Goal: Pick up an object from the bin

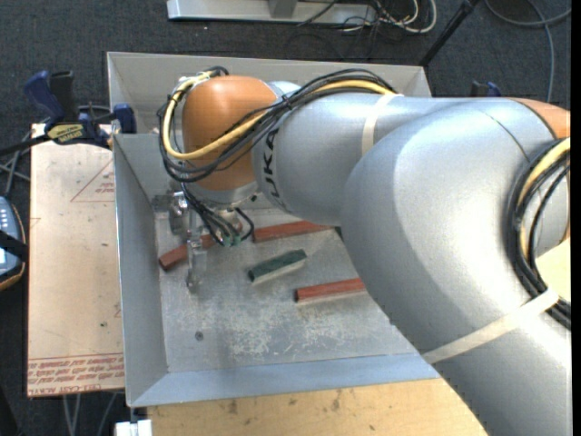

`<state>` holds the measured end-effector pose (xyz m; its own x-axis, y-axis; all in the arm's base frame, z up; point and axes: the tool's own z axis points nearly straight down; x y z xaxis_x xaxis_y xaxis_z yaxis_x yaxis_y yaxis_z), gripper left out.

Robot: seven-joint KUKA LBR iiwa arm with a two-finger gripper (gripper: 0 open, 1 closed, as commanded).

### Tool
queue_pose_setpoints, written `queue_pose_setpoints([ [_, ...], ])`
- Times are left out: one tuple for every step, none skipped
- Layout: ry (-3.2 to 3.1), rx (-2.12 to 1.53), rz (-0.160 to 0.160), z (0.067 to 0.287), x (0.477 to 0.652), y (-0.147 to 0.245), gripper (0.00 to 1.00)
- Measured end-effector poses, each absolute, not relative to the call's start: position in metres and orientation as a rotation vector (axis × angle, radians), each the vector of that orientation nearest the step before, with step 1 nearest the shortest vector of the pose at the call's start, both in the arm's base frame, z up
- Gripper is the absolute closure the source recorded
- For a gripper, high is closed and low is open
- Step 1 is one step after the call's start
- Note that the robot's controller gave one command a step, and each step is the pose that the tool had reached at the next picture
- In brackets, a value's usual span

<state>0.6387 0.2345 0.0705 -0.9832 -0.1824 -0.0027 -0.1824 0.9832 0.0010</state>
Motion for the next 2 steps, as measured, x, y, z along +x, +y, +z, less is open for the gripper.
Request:
queue_pose_setpoints([
  [3.043,-0.761,0.003,0.0707,0.6565,0.2317,1.00],
  [3.043,-0.761,0.003,0.0707,0.6565,0.2317,1.00],
])
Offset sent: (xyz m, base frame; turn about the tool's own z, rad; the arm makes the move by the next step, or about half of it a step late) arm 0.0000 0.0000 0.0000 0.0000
